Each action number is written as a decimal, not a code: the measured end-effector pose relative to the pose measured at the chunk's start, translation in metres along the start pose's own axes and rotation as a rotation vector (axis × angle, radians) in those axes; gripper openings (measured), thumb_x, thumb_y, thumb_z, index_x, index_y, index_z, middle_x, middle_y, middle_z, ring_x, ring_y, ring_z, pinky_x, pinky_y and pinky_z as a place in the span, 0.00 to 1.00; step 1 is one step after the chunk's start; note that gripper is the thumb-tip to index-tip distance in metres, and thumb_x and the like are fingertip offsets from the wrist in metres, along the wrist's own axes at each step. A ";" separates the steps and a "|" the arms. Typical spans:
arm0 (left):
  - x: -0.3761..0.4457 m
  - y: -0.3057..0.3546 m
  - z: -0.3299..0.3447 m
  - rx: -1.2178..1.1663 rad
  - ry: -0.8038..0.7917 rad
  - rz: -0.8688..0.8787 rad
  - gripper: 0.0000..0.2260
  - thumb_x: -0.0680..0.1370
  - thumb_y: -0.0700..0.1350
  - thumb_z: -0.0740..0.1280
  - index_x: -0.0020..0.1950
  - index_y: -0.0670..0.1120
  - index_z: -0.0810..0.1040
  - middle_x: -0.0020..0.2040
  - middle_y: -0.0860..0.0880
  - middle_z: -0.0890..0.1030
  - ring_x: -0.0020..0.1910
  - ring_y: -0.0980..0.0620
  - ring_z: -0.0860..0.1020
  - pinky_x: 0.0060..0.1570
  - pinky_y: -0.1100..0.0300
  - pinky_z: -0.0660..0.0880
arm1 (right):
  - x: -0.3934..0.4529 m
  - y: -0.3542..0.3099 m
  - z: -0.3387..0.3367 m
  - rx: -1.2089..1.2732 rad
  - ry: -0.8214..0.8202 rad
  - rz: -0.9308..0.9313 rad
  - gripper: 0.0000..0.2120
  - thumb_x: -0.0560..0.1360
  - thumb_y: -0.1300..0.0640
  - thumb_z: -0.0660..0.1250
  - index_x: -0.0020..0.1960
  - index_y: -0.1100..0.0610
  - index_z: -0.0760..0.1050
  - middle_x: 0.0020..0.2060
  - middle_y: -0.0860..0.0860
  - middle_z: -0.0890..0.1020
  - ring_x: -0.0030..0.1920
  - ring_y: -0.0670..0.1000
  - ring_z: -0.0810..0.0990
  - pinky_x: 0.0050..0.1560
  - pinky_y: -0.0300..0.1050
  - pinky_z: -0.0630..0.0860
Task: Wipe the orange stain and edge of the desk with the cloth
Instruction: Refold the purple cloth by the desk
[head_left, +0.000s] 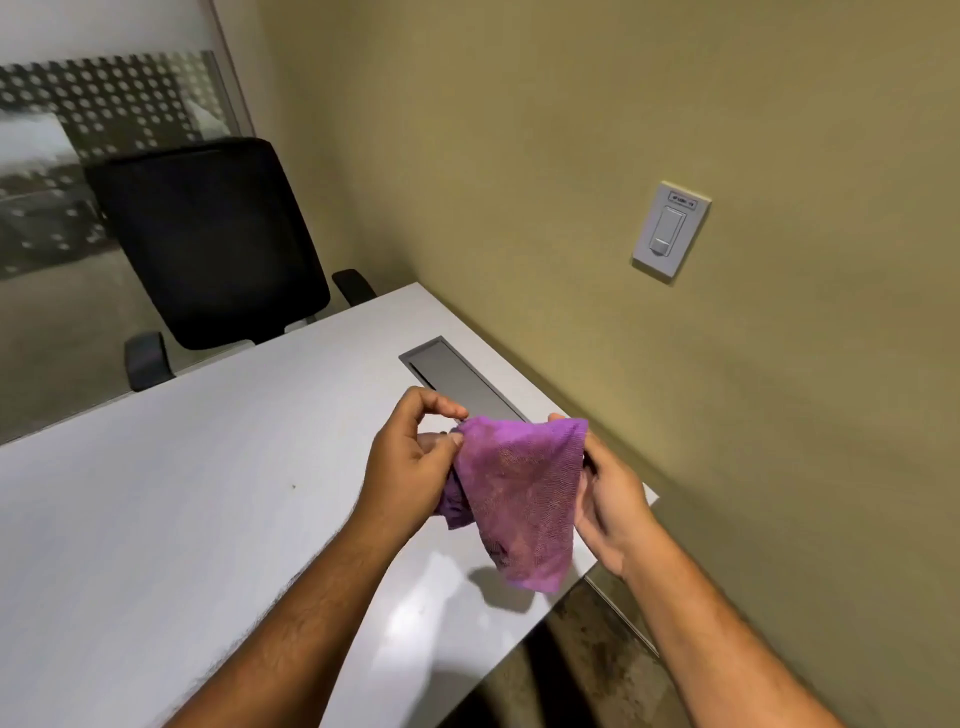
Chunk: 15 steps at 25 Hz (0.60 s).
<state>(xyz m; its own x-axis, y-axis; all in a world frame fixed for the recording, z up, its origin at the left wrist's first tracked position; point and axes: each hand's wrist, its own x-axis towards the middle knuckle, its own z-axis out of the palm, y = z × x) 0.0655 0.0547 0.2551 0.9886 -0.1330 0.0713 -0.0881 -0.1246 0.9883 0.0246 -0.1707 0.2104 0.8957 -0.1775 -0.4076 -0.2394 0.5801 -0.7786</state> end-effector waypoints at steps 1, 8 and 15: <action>0.004 0.001 0.002 0.044 0.054 0.016 0.13 0.82 0.34 0.67 0.53 0.53 0.78 0.45 0.48 0.85 0.29 0.48 0.76 0.29 0.53 0.77 | 0.006 -0.005 -0.002 0.104 -0.051 0.032 0.21 0.86 0.45 0.62 0.69 0.56 0.82 0.54 0.58 0.89 0.51 0.53 0.88 0.55 0.50 0.84; 0.052 0.011 0.037 -0.418 0.198 -0.274 0.16 0.79 0.26 0.62 0.50 0.44 0.83 0.49 0.47 0.87 0.40 0.52 0.84 0.39 0.58 0.84 | 0.073 -0.074 0.002 -0.218 -0.361 0.068 0.21 0.76 0.58 0.74 0.69 0.60 0.81 0.65 0.64 0.85 0.54 0.54 0.86 0.53 0.47 0.85; 0.076 0.016 0.066 -0.106 0.334 -0.301 0.16 0.75 0.28 0.74 0.54 0.47 0.89 0.52 0.46 0.90 0.50 0.45 0.88 0.53 0.53 0.83 | 0.152 -0.149 -0.002 -1.011 -0.598 -0.115 0.16 0.74 0.71 0.76 0.58 0.58 0.87 0.48 0.54 0.90 0.47 0.52 0.86 0.50 0.46 0.82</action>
<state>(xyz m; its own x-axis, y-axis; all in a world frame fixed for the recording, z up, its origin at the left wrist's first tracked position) 0.1306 -0.0224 0.2671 0.9550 0.2205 -0.1983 0.2046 -0.0056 0.9788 0.1957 -0.2853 0.2638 0.9000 0.3693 -0.2314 -0.0929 -0.3560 -0.9298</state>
